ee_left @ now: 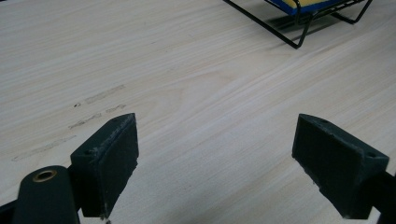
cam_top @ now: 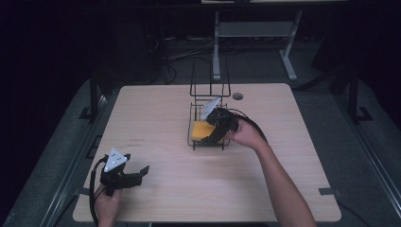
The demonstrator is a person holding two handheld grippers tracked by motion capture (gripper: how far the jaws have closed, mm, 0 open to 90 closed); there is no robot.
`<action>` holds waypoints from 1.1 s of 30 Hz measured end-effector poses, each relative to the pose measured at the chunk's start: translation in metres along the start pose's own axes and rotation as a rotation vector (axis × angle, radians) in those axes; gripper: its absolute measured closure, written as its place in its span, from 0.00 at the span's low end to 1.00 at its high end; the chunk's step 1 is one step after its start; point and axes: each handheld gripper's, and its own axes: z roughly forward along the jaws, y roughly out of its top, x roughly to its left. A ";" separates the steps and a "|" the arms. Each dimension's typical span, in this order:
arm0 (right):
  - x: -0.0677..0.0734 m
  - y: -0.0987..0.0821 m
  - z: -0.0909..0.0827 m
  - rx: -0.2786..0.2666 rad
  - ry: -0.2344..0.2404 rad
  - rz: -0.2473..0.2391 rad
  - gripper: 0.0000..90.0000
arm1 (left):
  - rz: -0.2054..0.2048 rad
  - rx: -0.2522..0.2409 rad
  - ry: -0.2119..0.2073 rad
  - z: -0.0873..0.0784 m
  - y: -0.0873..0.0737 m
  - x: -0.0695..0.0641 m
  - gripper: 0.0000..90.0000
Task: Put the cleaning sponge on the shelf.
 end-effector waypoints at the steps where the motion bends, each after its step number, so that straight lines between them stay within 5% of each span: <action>1: 0.001 0.000 0.000 0.001 0.002 0.001 0.16 | -0.002 0.000 0.000 0.000 0.000 0.000 0.16; 33: 0.026 -0.013 -0.007 -0.048 -0.019 -0.022 0.16 | -0.005 0.001 -0.004 0.001 0.000 0.000 0.16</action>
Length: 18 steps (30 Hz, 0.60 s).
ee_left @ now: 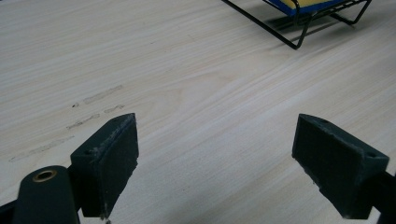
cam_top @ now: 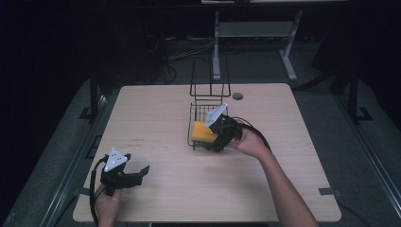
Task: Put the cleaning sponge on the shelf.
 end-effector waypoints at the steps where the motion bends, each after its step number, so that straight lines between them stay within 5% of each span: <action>1: 0.002 -0.001 0.000 -0.004 0.003 -0.005 0.16 | 0.000 -0.003 0.000 0.000 0.000 0.000 0.16; 18: 0.014 -0.012 -0.005 -0.032 0.008 0.000 0.16 | 0.008 -0.003 0.006 0.001 0.001 -0.002 0.16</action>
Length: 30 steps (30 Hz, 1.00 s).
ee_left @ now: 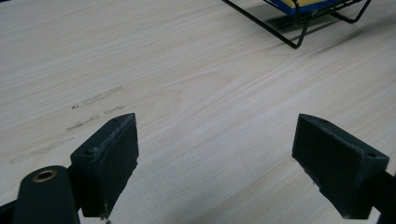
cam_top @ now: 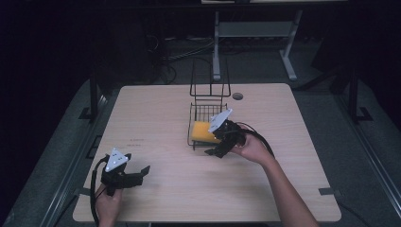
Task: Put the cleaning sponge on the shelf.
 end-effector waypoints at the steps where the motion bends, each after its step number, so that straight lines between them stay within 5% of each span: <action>1: 0.001 0.000 0.000 0.000 -0.002 0.000 0.16 | 0.001 0.001 -0.001 0.000 0.000 0.000 0.16; 13: 0.009 0.000 -0.004 -0.025 0.001 -0.010 0.16 | -0.002 0.004 0.001 0.000 0.000 0.000 0.16; 30: 0.024 -0.021 -0.013 -0.049 -0.006 0.020 0.16 | 0.010 0.007 -0.009 0.002 0.001 -0.003 0.16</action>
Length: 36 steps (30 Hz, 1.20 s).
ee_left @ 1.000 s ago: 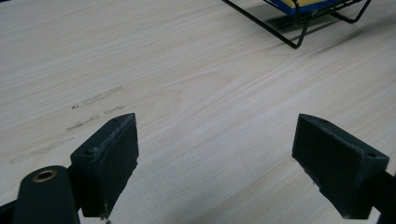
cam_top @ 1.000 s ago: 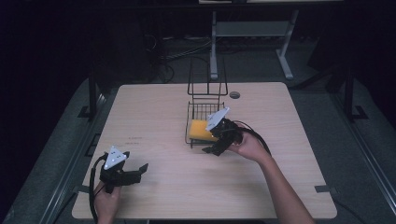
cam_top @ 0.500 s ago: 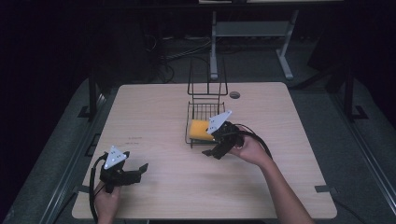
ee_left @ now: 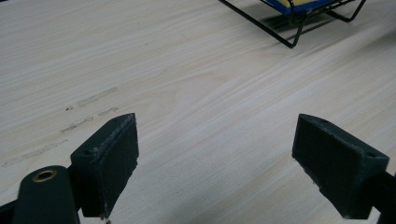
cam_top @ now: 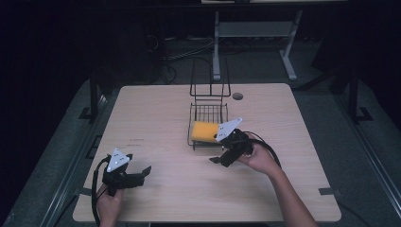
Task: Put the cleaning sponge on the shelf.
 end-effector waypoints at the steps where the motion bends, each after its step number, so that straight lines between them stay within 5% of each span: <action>1: 0.000 -0.002 0.000 0.002 -0.004 -0.003 0.16 | 0.001 -0.001 -0.001 0.000 0.000 0.000 0.16; 36: 0.011 -0.036 -0.009 0.044 0.002 0.057 0.16 | 0.000 -0.002 0.003 -0.001 0.000 0.001 0.16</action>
